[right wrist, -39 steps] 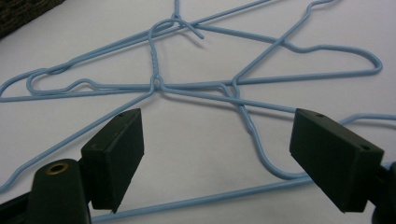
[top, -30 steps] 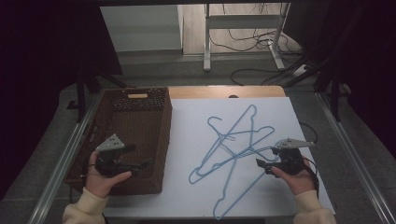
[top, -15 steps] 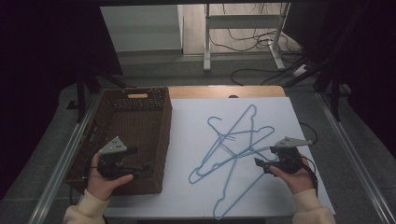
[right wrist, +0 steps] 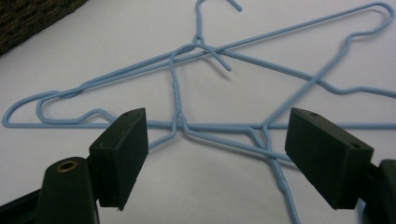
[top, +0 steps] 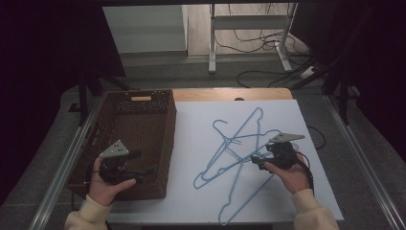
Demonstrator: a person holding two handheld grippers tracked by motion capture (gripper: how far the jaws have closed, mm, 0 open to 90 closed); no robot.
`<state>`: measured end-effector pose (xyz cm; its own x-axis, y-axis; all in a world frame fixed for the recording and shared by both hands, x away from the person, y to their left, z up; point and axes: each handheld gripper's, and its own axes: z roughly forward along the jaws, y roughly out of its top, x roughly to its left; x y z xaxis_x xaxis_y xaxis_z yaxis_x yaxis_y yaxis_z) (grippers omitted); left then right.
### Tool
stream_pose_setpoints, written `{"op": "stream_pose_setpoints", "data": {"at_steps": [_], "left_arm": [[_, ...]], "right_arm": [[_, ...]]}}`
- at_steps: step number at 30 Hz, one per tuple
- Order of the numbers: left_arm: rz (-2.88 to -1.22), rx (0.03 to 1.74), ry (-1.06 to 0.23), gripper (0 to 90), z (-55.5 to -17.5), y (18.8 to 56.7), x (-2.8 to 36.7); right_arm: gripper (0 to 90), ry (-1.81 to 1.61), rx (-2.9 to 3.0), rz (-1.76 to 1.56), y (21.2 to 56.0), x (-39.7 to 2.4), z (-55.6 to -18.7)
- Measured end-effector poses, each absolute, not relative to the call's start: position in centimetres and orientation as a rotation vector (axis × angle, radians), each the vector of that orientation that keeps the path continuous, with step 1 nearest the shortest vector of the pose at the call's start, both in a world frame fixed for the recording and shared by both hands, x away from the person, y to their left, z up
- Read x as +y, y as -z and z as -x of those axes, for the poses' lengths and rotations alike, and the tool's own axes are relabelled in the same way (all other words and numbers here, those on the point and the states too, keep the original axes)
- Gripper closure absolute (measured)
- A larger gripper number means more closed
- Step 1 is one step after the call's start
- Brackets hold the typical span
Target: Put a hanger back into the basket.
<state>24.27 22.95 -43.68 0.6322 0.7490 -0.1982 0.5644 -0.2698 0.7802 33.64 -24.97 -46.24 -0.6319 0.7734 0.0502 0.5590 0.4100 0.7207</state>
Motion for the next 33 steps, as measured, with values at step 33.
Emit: {"op": "stream_pose_setpoints", "data": {"at_steps": [33], "left_arm": [[-1.956, 1.019, -0.267, 16.2, -24.1, 43.2, 22.9]], "right_arm": [[47.6, -0.713, 2.605, -1.113, 49.8, -16.7, -39.0]]}}
